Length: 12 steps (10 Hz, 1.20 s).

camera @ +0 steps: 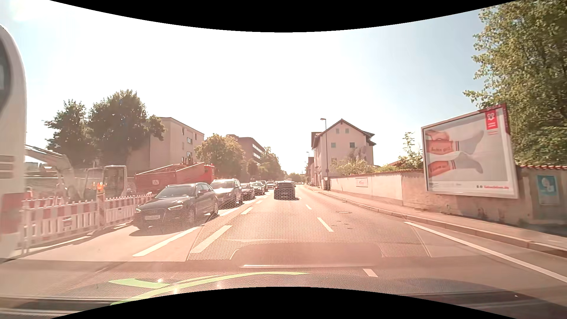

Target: Follow the waypoints while adhering to traffic rules and regulations

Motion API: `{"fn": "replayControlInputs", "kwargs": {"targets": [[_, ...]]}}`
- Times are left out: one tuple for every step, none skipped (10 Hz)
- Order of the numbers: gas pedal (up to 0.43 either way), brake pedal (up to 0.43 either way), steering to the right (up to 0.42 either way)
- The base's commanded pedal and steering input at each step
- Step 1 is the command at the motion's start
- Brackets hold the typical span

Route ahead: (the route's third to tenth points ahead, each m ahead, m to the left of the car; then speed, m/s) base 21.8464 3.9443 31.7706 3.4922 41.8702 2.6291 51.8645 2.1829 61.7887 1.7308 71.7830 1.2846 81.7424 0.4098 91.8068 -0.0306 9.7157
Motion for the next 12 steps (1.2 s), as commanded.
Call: {"fn": "replayControlInputs", "kwargs": {"targets": [[0.157,0.000,-0.001],[0.157,0.000,-0.001],[0.157,0.000,-0.001],[0.157,0.000,-0.001],[0.150,0.000,0.000],[0.150,0.000,0.000],[0.150,0.000,0.000],[0.150,0.000,0.000],[0.150,0.000,0.000],[0.150,0.000,0.000],[0.150,0.000,0.000],[0.138,0.000,0.001]]}}
